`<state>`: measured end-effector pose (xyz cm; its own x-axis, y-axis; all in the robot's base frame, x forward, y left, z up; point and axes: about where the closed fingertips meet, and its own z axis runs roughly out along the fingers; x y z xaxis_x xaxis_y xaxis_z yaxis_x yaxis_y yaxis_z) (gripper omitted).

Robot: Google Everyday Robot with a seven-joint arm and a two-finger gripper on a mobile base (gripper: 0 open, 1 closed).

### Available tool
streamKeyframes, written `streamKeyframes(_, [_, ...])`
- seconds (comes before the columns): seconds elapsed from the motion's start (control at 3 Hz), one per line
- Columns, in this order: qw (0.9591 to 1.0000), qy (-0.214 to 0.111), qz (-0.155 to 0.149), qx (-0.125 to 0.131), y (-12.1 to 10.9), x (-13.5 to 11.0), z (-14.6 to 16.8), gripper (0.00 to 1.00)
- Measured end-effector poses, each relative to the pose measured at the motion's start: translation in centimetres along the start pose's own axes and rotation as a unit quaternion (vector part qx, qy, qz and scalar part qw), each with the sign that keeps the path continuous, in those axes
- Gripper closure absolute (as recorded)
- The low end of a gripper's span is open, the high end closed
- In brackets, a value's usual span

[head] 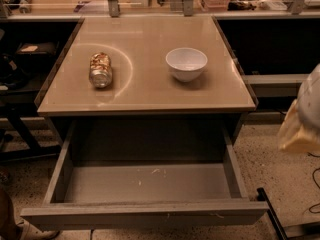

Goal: Close top drawer

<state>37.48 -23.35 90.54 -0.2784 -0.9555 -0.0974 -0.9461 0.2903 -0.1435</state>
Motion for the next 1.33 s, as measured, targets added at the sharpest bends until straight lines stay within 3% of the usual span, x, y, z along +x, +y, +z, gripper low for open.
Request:
streamKeyframes(0.33, [0.9965, 0.02, 0.003, -0.081, 5.8, 2.7, 5.5, 1.0])
streamKeyframes(1.0, [0.9937, 0.021, -0.011, -0.109, 8.0, 3.2, 6.8, 1.0])
streamKeyframes(1.33, [0.9858, 0.01, -0.005, -0.168, 11.8, 2.0, 9.8, 1.0])
